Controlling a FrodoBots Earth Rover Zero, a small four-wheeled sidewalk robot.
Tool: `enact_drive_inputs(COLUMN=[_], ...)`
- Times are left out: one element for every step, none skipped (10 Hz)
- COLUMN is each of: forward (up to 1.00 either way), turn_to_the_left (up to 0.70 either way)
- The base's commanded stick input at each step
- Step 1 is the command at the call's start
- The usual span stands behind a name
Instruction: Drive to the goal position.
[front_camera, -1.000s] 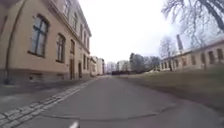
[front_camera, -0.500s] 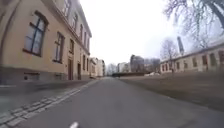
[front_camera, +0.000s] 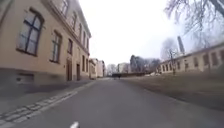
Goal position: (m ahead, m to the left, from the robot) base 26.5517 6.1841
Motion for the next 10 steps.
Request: enact_drive_inputs(forward=[1.00, 1.00, 1.00, 1.00, 1.00, 1.00, 1.00, 1.00, 1.00, 1.00], turn_to_the_left=[0.00, 0.00, 0.00, 0.00, 0.00, 0.00, 0.00, 0.00, 0.00, 0.00])
